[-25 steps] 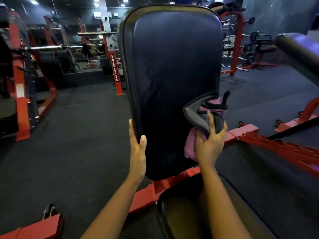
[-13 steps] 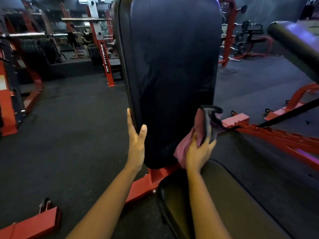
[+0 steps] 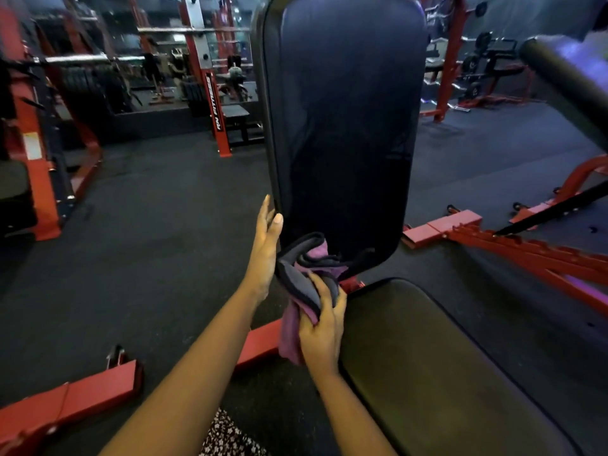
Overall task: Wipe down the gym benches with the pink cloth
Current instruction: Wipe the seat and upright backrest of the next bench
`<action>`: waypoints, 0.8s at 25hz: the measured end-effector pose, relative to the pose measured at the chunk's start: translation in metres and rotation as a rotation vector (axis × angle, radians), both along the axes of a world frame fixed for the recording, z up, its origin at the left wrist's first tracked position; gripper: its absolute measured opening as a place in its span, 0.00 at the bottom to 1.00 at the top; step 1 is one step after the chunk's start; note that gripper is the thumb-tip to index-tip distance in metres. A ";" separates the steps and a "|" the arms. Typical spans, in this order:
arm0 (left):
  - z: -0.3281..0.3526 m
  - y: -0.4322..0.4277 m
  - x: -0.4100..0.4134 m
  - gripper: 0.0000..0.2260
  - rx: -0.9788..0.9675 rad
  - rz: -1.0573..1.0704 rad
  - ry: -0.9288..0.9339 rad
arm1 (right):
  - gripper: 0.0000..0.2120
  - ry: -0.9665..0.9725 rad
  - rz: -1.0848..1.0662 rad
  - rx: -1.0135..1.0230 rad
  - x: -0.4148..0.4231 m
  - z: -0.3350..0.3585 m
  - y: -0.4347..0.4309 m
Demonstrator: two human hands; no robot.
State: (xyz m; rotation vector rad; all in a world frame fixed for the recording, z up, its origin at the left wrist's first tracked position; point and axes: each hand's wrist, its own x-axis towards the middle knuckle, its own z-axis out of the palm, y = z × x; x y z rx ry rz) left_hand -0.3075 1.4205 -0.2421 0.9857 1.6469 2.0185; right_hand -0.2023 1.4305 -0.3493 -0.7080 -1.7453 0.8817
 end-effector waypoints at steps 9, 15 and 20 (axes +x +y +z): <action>0.105 0.032 -0.018 0.25 0.228 0.174 0.105 | 0.24 0.180 0.025 0.538 0.026 0.211 0.099; 0.147 0.069 -0.019 0.28 0.288 0.383 0.183 | 0.23 -0.162 -0.128 1.003 -0.040 0.361 0.114; 0.139 0.076 -0.019 0.37 0.280 0.523 0.244 | 0.26 -0.420 -0.140 1.213 -0.079 0.373 0.121</action>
